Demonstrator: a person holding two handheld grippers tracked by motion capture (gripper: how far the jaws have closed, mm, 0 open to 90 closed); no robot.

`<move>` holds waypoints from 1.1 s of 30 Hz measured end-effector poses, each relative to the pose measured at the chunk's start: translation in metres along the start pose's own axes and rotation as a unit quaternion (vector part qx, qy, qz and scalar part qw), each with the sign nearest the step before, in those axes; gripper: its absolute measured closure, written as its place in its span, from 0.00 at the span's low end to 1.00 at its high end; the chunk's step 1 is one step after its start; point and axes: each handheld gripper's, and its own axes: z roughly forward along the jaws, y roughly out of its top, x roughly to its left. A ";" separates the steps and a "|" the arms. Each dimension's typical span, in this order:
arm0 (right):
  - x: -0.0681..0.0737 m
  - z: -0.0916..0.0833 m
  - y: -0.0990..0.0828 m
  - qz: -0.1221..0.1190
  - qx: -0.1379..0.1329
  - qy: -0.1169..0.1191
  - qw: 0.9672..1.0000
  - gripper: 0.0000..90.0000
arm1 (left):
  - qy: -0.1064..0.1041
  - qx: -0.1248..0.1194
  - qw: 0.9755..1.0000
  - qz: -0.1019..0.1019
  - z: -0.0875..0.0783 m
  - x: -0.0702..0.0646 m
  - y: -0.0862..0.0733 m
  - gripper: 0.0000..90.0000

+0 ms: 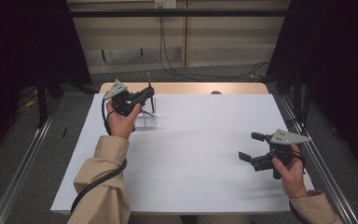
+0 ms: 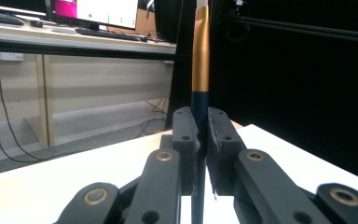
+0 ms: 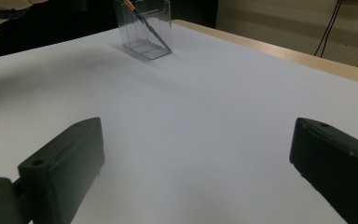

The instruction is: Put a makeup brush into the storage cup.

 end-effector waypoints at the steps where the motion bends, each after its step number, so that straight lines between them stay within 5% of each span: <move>1: 0.000 0.000 0.000 0.000 0.000 0.000 1.000 0.03 | 0.003 -0.002 1.000 -0.001 0.001 0.000 0.000 0.92; 33: -0.002 -0.001 0.000 0.001 -0.003 0.003 1.000 0.03 | 0.051 0.000 0.999 0.006 0.016 0.009 -0.006 0.92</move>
